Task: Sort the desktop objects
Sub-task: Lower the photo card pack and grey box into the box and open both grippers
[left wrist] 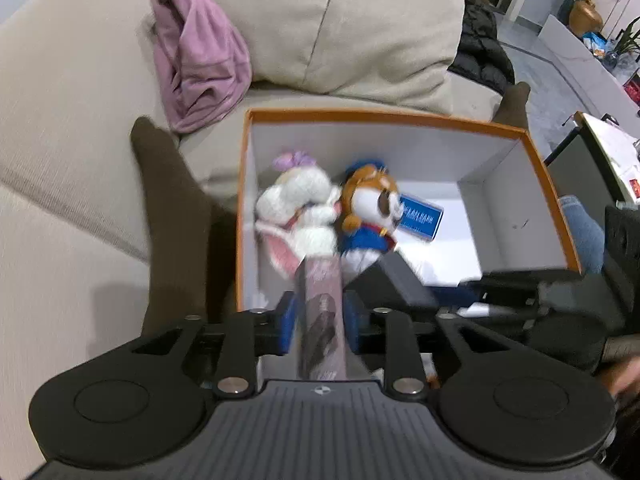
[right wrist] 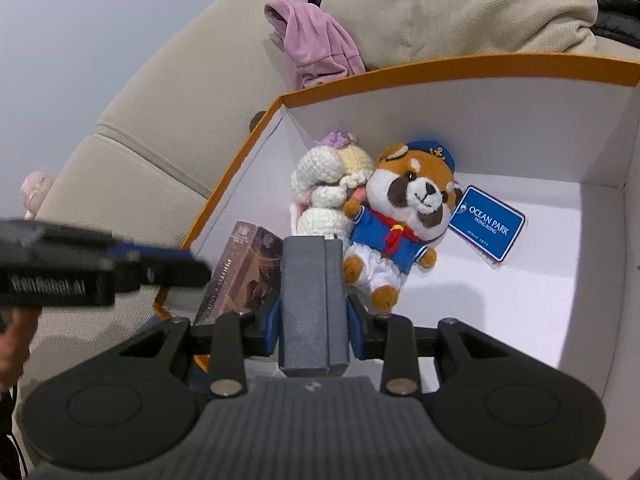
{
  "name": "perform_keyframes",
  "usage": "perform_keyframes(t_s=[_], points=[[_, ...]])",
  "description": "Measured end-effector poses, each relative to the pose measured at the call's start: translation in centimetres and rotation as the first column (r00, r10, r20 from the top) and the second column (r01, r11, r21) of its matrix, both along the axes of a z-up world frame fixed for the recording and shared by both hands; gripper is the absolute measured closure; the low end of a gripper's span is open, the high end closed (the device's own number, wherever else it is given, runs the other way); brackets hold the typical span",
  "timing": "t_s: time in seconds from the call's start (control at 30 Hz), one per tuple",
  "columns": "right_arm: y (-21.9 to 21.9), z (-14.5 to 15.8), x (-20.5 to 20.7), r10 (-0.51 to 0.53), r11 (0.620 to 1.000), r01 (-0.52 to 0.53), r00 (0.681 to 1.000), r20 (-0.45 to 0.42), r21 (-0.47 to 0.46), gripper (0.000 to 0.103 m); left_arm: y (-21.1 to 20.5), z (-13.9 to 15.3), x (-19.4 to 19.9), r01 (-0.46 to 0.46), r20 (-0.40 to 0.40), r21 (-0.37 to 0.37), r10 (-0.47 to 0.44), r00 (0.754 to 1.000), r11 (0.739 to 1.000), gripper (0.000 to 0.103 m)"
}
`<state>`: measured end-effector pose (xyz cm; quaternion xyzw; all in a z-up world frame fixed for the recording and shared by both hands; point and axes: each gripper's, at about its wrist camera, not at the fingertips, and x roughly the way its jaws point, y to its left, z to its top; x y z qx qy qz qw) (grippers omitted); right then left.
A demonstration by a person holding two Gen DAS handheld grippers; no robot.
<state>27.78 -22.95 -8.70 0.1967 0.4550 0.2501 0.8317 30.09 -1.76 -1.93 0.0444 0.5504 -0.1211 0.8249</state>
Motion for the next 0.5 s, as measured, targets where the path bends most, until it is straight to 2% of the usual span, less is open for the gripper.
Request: perform_keyframes(t_s=[0.03,0.07,0.23,0.3,0.37,0.5], points=[[0.0,0.0,0.0,0.001,1.0,-0.001,1.0,0.002,-0.001,0.067,-0.4,-0.1,0.5,-0.001,-0.001,0.011,0.001,1.0,1.0,0.058],[0.0,0.0,0.0,0.001,1.0,-0.001,1.0,0.002,-0.001,0.067,-0.7,-0.2,1.0,-0.004,0.002,0.02,0.004,1.0,1.0,0.049],[-0.2,0.0,0.0,0.005,1.0,-0.005,1.0,0.001,0.003,0.067,-2.3,-2.2,3.1,0.005,-0.042,0.104,-0.001,0.999,0.995,0.049],[-0.1,0.1,0.0,0.007,1.0,-0.007,1.0,0.002,0.002,0.067,-2.9,-3.0,3.6,0.019,-0.05,0.135,-0.012,0.999,0.991,0.068],[-0.1,0.1,0.0,0.009,1.0,-0.009,1.0,0.002,0.002,0.067,-3.1,-3.6,3.9,0.02,-0.054,0.147,-0.012,0.998,0.989,0.076],[-0.2,0.1,0.0,0.006,1.0,-0.006,1.0,-0.003,0.005,0.067,-2.9,-3.1,3.2,0.027,-0.023,0.137,-0.024,0.999,0.99,0.077]])
